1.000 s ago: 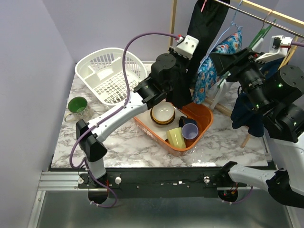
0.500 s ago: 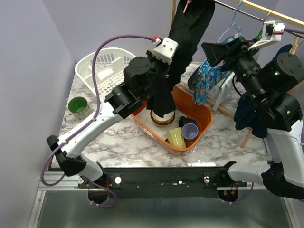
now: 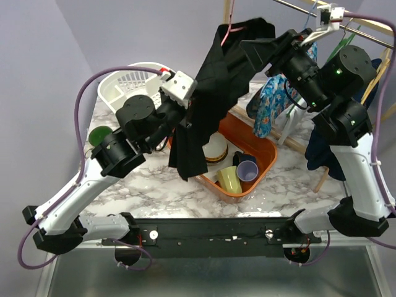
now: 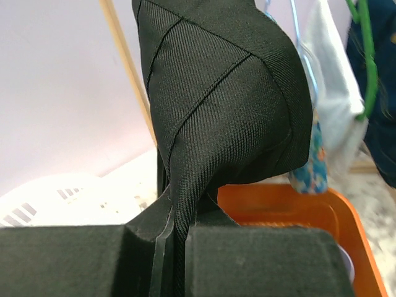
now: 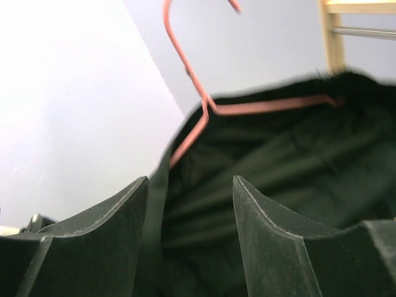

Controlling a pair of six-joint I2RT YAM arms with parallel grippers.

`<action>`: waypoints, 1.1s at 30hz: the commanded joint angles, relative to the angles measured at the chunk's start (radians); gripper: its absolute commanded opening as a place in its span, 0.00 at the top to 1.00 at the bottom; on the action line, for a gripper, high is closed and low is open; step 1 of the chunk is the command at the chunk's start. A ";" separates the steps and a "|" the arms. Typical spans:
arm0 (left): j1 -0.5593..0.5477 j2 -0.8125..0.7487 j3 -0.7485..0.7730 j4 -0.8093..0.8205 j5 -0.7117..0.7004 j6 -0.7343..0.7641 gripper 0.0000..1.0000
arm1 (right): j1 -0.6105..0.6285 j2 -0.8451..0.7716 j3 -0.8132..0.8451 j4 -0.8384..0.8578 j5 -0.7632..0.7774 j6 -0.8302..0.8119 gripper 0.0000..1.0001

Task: Remove the skirt from the hanger

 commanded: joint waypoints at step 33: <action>-0.003 -0.235 -0.102 -0.114 0.275 -0.083 0.17 | 0.013 0.200 0.262 0.176 -0.077 0.066 0.99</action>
